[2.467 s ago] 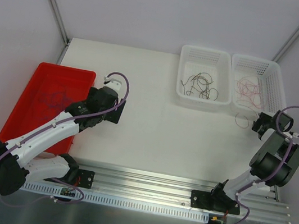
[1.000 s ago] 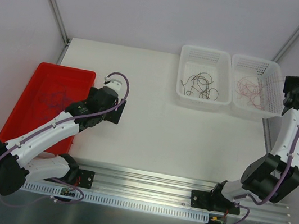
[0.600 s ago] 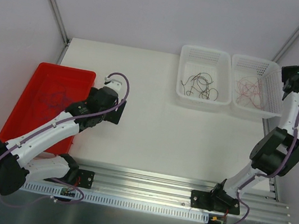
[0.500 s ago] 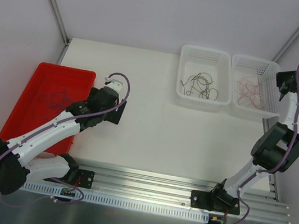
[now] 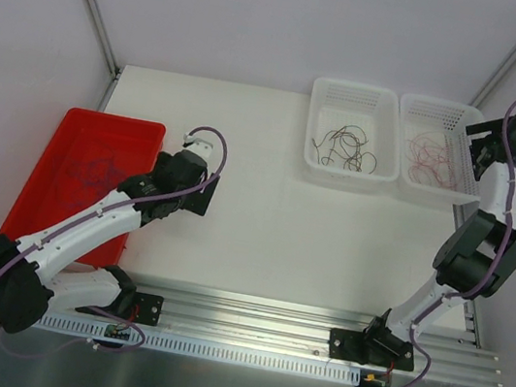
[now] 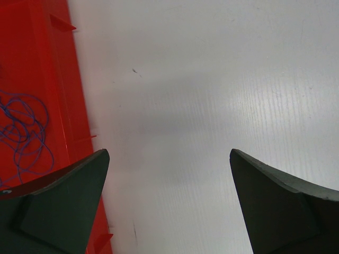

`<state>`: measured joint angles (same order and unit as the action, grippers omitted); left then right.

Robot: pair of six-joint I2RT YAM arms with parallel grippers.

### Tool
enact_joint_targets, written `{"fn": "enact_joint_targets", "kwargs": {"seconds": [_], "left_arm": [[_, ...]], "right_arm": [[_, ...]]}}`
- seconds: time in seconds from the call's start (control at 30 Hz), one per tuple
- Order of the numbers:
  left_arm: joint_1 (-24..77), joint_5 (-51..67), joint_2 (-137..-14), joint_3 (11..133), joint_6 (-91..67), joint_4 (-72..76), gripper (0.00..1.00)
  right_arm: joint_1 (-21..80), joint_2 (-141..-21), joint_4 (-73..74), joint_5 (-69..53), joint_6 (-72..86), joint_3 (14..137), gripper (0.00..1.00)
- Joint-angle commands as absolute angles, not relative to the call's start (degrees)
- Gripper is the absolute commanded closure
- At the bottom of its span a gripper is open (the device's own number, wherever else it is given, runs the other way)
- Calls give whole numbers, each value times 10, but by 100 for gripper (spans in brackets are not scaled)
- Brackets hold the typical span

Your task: Untangle the cables

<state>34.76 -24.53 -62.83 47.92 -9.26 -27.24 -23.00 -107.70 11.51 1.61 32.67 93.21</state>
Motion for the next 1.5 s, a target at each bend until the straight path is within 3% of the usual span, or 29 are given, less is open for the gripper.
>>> {"fn": "enact_joint_targets", "kwargs": {"seconds": [0.0, 0.4, 0.8, 1.13, 1.47], "left_arm": [[341, -251, -612, 477, -81, -265, 1], [341, -282, -557, 475, -86, -264, 1], [340, -342, -491, 468, -91, -265, 1], [341, -277, -251, 515, -185, -392, 1], [341, -232, -66, 569, -203, -495, 1]], "right_arm": [[-231, -1004, 159, 58, 273, 964, 2], [-231, -765, 250, 78, 189, 861, 1], [-217, -386, 403, 38, 116, 805, 3], [-23, -189, 484, 148, 30, 761, 3], [54, -49, 565, 189, -25, 699, 3]]}}
